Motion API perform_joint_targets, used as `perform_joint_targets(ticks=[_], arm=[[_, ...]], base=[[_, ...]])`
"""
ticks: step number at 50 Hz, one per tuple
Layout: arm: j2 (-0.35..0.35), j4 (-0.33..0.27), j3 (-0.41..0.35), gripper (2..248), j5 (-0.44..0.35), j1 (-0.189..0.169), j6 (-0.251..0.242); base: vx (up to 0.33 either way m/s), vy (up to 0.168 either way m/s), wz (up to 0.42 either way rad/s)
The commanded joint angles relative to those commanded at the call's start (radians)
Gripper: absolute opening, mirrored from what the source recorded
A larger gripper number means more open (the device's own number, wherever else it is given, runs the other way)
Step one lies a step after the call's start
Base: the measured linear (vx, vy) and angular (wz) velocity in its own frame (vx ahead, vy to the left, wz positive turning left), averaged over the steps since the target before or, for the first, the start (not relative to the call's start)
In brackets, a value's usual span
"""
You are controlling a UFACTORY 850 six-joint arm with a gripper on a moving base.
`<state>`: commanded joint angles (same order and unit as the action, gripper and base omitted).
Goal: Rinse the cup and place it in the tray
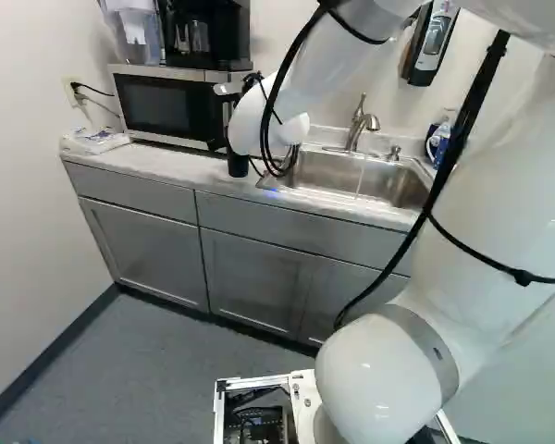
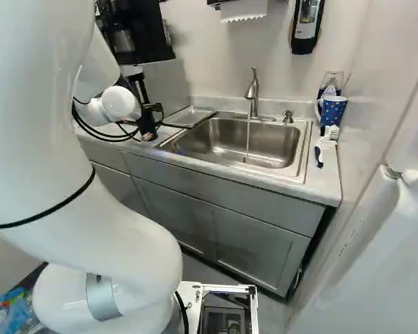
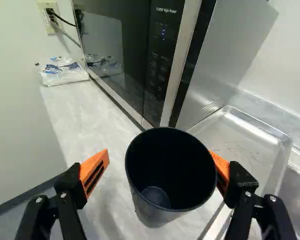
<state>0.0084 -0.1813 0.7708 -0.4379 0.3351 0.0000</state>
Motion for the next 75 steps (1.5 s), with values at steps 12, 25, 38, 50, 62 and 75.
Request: perform_joint_targets(ticks=[12,25,38,50,62,75], arm=[[-0.004,0.015,-0.001,247,-0.018,0.000,0.000],[-0.004,0.064,-0.001,247,-0.018,0.000,0.000],[-0.004,0.107,-0.001,247,-0.018,0.000,0.000],[-0.006,0.110,-0.002,247,-0.018,0.000,0.000],[-0.025,0.110,-0.006,247,-0.022,0.000,0.000],[-0.049,0.110,-0.011,247,-0.040,0.000,0.000]], base=[[0.000,0.000,0.000],[0.000,0.000,0.000],[0.000,0.000,0.000],[0.000,0.000,0.000],[0.000,0.000,0.000],[0.000,0.000,0.000]])
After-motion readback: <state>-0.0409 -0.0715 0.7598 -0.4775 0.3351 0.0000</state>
